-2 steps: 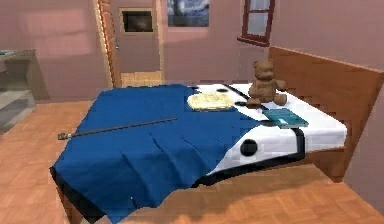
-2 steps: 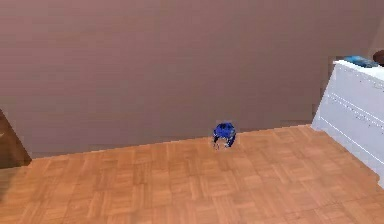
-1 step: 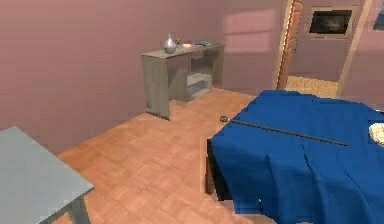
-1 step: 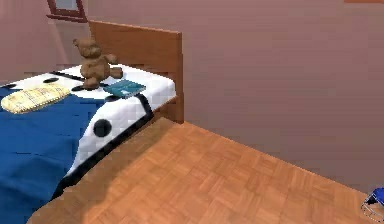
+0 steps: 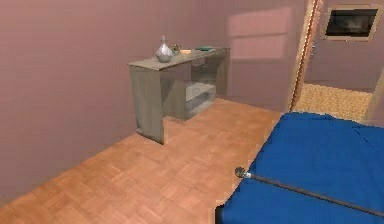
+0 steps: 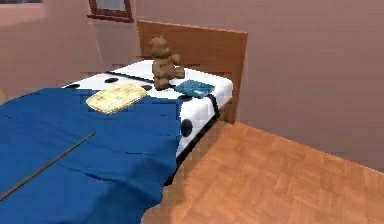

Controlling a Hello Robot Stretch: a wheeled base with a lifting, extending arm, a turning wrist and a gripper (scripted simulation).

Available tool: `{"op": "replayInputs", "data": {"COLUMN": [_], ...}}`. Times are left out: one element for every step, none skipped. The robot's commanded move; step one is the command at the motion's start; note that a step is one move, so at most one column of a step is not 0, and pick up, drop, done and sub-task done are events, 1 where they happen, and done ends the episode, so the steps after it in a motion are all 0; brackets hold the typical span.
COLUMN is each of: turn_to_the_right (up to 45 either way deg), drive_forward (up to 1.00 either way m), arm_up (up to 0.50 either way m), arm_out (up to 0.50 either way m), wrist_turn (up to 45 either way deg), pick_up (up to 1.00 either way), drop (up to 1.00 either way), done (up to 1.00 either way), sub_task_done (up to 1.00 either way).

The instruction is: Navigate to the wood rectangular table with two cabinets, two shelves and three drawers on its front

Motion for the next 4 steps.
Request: {"op": "replayInputs", "data": {"turn_to_the_right": [6.0, 0.0, -42.0, 0.0], "drive_forward": [0.0, 0.3, 0.0, 1.0], "arm_up": [0.0, 0.0, 0.0, 0.0], "arm_out": [0.0, 0.0, 0.0, 0.0], "wrist_turn": [0.0, 0.0, 0.0, 0.0], "pick_up": [0.0, 0.0, 0.0, 0.0], "drop": [0.0, 0.0, 0.0, 0.0], "done": [0.0, 0.0, 0.0, 0.0], "sub_task_done": [0.0, 0.0, 0.0, 0.0]}}
